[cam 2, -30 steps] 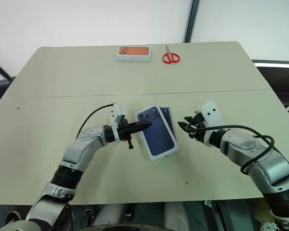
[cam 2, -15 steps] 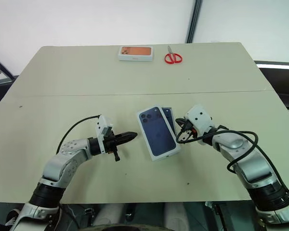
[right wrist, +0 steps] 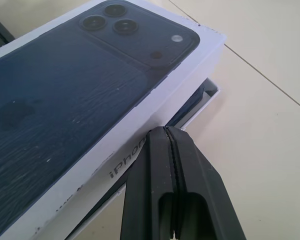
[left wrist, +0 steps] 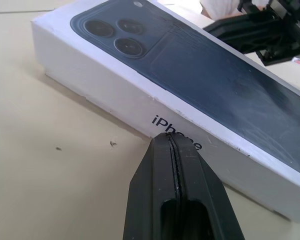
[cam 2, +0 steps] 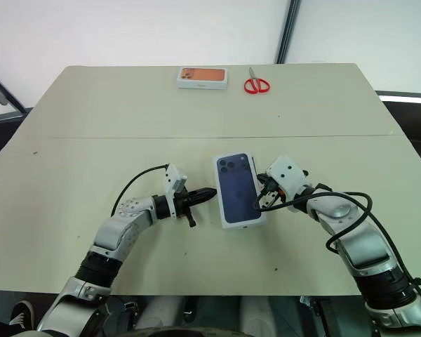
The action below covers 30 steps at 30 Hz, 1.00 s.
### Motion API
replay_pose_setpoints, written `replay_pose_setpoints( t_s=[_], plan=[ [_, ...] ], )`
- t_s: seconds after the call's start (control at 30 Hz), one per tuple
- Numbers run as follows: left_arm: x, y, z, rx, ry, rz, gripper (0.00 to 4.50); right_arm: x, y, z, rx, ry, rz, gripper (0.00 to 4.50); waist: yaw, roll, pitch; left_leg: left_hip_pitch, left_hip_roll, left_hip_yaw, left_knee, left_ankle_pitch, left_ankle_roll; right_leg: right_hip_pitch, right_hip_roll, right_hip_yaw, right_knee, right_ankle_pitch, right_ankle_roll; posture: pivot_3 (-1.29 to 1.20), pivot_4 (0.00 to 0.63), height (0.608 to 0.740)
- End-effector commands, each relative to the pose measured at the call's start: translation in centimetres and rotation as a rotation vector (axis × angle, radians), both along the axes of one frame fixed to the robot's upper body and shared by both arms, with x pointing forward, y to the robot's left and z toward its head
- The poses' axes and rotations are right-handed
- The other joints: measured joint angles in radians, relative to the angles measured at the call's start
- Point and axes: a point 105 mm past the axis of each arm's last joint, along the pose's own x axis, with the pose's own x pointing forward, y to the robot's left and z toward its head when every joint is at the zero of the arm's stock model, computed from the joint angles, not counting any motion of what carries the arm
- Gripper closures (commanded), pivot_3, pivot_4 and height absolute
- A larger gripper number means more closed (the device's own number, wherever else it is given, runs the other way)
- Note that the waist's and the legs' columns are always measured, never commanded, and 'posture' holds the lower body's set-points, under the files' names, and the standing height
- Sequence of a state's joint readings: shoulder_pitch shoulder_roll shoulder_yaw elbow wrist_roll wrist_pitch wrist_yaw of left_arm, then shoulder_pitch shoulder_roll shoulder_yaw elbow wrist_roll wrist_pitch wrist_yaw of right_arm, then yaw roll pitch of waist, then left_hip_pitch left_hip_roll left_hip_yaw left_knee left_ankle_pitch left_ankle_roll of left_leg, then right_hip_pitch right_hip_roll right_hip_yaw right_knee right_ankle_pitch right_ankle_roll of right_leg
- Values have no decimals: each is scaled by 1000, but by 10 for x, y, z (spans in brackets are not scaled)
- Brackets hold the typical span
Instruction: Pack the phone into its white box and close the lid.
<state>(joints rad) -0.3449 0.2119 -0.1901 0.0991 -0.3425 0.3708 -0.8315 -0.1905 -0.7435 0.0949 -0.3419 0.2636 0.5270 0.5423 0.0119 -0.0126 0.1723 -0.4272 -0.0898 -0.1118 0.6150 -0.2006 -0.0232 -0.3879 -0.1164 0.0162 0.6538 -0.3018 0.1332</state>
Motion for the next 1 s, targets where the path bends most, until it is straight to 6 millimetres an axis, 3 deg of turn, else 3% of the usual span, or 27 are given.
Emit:
replay_pose_setpoints(
  t_s=[0.03, 0.43, 0.8, 1.0],
  plan=[
    [2, -9, 16, -27, -46, -25, 4500, -3, 10, 9, 7, -41, 29, 4474, 0, 0, 0, 0, 0, 0, 0, 0, 0, 0, 0, 0, 0, 0, 0, 0, 150, 740],
    [7, -13, 20, -30, -55, -15, 4500, 8, 4, 5, -19, -42, -35, 4474, -1, 0, 0, 0, 0, 0, 0, 0, 0, 0, 0, 0, 1, 0, 0, 0, 150, 740],
    [11, -11, 18, -19, -25, -2, 4500, 9, 12, -3, -26, -17, -24, 4474, -2, 0, 0, 0, 0, 0, 0, 0, 0, 0, 1, 0, 2, 0, 0, 0, 150, 740],
    [17, 4, 20, -11, -38, 41, 4500, 10, 3, -8, -67, -4, -46, 4474, -3, 0, 0, 0, 0, 0, 0, 0, -1, 0, 1, 0, 2, 0, 0, 0, 150, 740]
  ],
)
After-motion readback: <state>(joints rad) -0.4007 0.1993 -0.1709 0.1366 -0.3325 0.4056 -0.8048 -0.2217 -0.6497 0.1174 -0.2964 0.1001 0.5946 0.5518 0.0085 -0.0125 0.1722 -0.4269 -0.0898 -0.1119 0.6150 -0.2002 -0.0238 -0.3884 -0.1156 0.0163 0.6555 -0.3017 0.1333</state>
